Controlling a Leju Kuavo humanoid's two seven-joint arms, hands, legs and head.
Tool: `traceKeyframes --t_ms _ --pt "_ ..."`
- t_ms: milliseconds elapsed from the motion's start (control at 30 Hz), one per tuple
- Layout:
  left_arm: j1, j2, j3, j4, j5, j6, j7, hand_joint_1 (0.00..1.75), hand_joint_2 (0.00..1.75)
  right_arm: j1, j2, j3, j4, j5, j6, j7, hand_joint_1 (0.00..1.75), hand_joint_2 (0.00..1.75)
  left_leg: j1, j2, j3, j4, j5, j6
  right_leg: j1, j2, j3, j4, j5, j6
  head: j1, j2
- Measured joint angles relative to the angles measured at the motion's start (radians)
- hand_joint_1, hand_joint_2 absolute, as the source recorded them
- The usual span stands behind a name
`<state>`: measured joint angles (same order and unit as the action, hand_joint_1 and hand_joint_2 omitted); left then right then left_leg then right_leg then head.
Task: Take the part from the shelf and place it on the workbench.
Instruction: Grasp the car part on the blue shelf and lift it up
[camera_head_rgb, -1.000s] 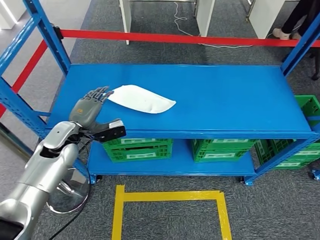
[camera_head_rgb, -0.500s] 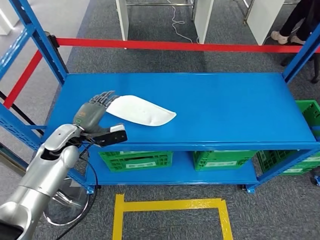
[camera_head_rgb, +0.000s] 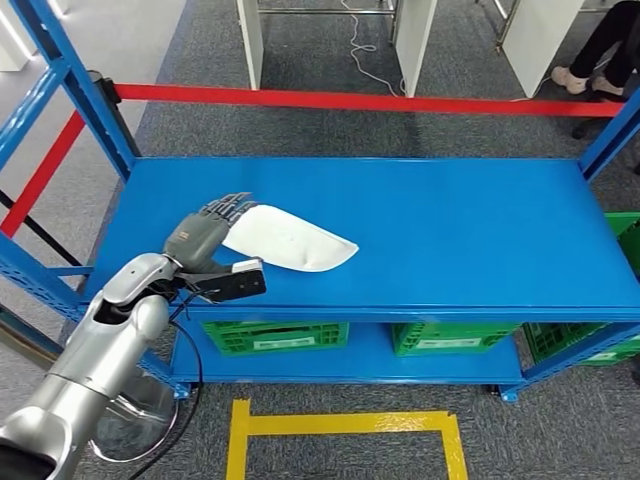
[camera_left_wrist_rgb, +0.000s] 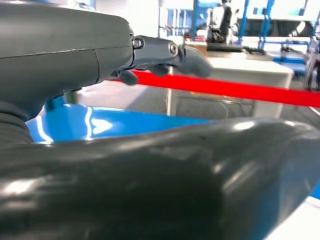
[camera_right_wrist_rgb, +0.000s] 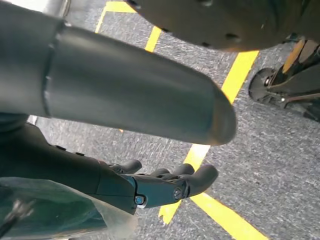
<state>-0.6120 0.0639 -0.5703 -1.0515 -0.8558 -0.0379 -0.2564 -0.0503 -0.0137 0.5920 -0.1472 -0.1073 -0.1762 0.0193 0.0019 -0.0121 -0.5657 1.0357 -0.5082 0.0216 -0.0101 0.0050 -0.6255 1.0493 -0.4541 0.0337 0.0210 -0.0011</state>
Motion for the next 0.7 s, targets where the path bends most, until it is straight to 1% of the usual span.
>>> traceKeyframes --t_ms 67,100,133,200,233,267,300,333,367,400,433,500,533,567,600,633,700 --pt "0.003 -0.006 -0.003 -0.006 0.021 0.002 -0.022 0.0 0.0 -0.002 0.002 0.003 -0.001 0.003 0.0 -0.001 0.0 0.0 0.0 0.002 -0.005 0.009 -0.013 -0.008 -0.005 0.0 0.012 -0.02 -0.011 -0.012 -0.001 0.0" --pt "0.005 -0.008 -0.005 -0.011 0.032 0.003 -0.032 0.0 0.0 -0.002 0.004 0.004 -0.002 0.004 0.0 -0.001 0.0 0.0 0.0 0.003 -0.016 0.035 -0.03 -0.013 -0.008 0.0 0.02 -0.03 -0.015 -0.017 -0.003 0.0" --pt "0.01 -0.01 -0.008 -0.016 0.041 0.003 -0.04 0.0 0.0 -0.001 0.005 0.005 -0.002 0.006 0.0 -0.001 0.0 0.0 0.001 0.004 -0.037 0.082 -0.055 -0.018 -0.01 0.0 0.026 -0.037 -0.019 -0.022 -0.004 0.0" --pt "0.025 -0.011 -0.014 -0.021 0.05 0.003 -0.049 0.0 0.0 -0.001 0.005 0.008 -0.002 0.008 0.0 -0.001 0.0 0.0 0.003 0.004 -0.097 0.209 -0.105 -0.024 -0.009 0.0 0.033 -0.038 -0.023 -0.027 -0.006 0.0" --pt "0.034 -0.012 -0.018 -0.023 0.051 0.003 -0.051 0.0 0.0 -0.002 0.005 0.01 -0.002 0.008 0.0 -0.001 0.0 0.0 0.004 0.004 -0.121 0.255 -0.114 -0.025 -0.009 0.001 0.036 -0.038 -0.025 -0.029 -0.006 0.0" --pt "0.04 -0.013 -0.021 -0.025 0.051 0.002 -0.051 0.0 0.0 -0.002 0.005 0.012 -0.002 0.008 0.0 0.0 0.0 0.0 0.004 0.004 -0.131 0.268 -0.104 -0.024 -0.008 0.002 0.04 -0.038 -0.028 -0.029 -0.006 0.0" --pt "0.044 -0.014 -0.023 -0.028 0.051 0.002 -0.051 0.0 0.0 -0.002 0.005 0.014 -0.002 0.008 0.001 0.0 0.0 0.0 0.004 0.004 -0.124 0.243 -0.073 -0.022 -0.008 0.003 0.044 -0.037 -0.03 -0.029 -0.006 0.0" --pt "0.045 -0.014 -0.024 -0.032 0.051 0.002 -0.052 0.0 0.44 -0.002 0.006 0.015 -0.002 0.008 0.001 0.0 0.0 0.0 0.004 0.004 -0.102 0.185 -0.029 -0.018 -0.007 0.004 0.05 -0.037 -0.033 -0.027 -0.006 0.0" --pt "0.044 -0.015 -0.025 -0.035 0.053 0.002 -0.052 0.0 0.87 -0.001 0.007 0.016 -0.002 0.008 0.002 0.0 0.0 0.0 0.002 0.005 -0.077 0.122 0.007 -0.011 -0.006 0.005 0.054 -0.037 -0.036 -0.025 -0.005 0.0" --pt "0.043 -0.015 -0.025 -0.038 0.056 0.0 -0.055 0.0 1.31 -0.002 0.008 0.017 -0.002 0.009 0.002 0.0 0.0 0.0 0.0 0.005 -0.054 0.067 0.035 -0.006 -0.005 0.005 0.056 -0.036 -0.038 -0.022 -0.005 0.0" --pt "0.043 -0.016 -0.026 -0.041 0.06 -0.003 -0.059 0.0 1.75 -0.003 0.009 0.018 -0.002 0.009 0.002 0.0 0.0 0.0 -0.003 0.005 -0.04 0.032 0.045 -0.001 -0.004 0.004 0.056 -0.036 -0.039 -0.018 -0.005 0.0" --pt "0.044 -0.018 -0.029 -0.047 0.071 -0.01 -0.07 0.0 1.75 -0.004 0.01 0.02 -0.002 0.01 0.004 0.0 0.0 0.0 -0.007 0.005 -0.034 0.008 0.037 0.004 -0.003 0.002 0.05 -0.036 -0.038 -0.008 -0.006 0.0" --pt "0.045 -0.019 -0.03 -0.051 0.075 -0.013 -0.077 0.0 1.75 -0.004 0.01 0.021 -0.002 0.011 0.005 0.0 0.0 0.0 -0.004 0.005 -0.031 0.0 0.034 0.007 -0.003 0.0 0.047 -0.036 -0.039 -0.002 -0.007 0.0" --pt "0.046 -0.019 -0.033 -0.055 0.079 -0.018 -0.082 0.0 1.75 -0.004 0.01 0.021 -0.002 0.012 0.006 0.0 0.0 0.0 -0.001 0.005 -0.028 -0.008 0.034 0.009 -0.003 -0.001 0.043 -0.032 -0.044 0.004 -0.006 0.0" --pt "0.046 -0.02 -0.036 -0.058 0.082 -0.024 -0.088 0.0 1.75 -0.005 0.01 0.022 -0.002 0.014 0.007 0.0 0.0 0.0 0.003 0.005 -0.024 -0.014 0.036 0.012 -0.002 -0.002 0.034 -0.014 -0.057 0.009 -0.004 0.0" --pt "0.047 -0.02 -0.042 -0.059 0.085 -0.031 -0.092 0.0 1.75 -0.005 0.01 0.023 -0.002 0.015 0.007 0.001 0.0 0.0 0.006 0.005 -0.021 -0.019 0.037 0.014 -0.003 -0.002 0.015 0.024 -0.079 0.013 -0.002 0.0" --pt "0.05 -0.019 -0.055 -0.059 0.086 -0.045 -0.098 0.0 1.75 -0.006 0.01 0.024 -0.002 0.019 0.009 0.001 0.0 0.0 0.006 0.006 -0.019 -0.019 0.038 0.016 -0.004 -0.003 -0.047 0.148 -0.132 0.019 0.001 0.0"
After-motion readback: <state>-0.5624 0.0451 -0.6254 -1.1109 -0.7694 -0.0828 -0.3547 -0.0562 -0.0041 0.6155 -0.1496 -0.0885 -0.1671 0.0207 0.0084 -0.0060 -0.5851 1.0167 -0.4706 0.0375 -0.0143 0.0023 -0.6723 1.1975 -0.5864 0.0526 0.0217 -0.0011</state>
